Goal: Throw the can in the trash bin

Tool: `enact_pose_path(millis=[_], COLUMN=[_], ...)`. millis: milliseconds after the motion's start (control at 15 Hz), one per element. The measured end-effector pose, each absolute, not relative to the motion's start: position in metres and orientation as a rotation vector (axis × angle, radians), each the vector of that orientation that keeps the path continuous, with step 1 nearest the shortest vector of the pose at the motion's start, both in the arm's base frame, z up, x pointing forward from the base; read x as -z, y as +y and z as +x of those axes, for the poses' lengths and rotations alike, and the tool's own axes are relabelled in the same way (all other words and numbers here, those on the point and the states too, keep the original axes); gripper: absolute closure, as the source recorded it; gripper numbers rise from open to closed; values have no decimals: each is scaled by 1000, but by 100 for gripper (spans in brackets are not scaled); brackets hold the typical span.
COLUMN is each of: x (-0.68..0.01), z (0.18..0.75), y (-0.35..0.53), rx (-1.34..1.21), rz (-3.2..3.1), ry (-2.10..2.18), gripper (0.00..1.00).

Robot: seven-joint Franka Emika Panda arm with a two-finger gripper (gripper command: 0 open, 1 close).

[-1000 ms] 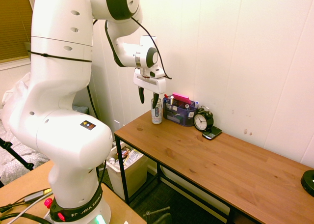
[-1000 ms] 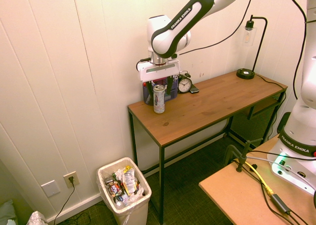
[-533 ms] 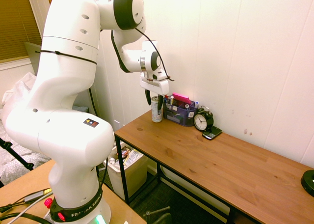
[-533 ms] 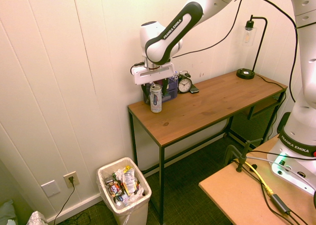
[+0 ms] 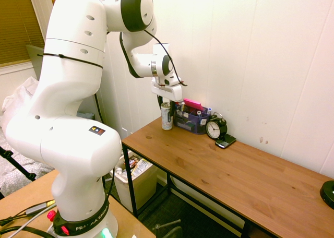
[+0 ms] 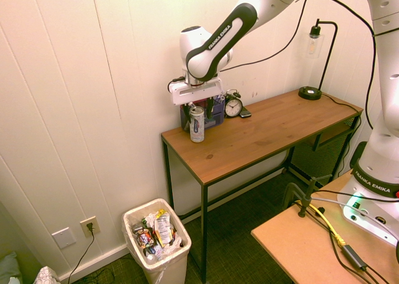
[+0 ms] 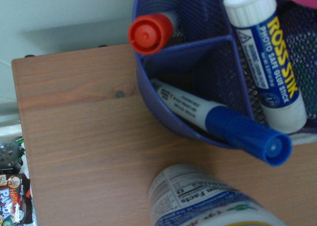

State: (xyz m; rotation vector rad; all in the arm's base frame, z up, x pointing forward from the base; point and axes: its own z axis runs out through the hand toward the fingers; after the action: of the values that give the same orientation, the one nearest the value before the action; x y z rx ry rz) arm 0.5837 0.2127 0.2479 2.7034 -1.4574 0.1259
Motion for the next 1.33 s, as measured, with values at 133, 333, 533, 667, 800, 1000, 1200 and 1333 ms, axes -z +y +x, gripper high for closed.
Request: enact_pose_path(millis=[133, 333, 533, 667, 800, 1000, 1200, 1333], x=[-247, -248, -248, -250, -252, -267, -272, -262], z=[582, 581, 582, 580, 565, 513, 464, 461], y=[217, 221, 221, 225, 240, 301, 380, 416], rx=[-125, -129, -136, -142, -147, -138, -111, -92], rz=[2708, 2716, 2721, 2734, 2774, 2890, 2968, 2957], ry=[-1448, -1440, -1442, -1437, -1399, -1237, -1080, -1053], gripper=[100, 100, 100, 100, 100, 100, 100, 0])
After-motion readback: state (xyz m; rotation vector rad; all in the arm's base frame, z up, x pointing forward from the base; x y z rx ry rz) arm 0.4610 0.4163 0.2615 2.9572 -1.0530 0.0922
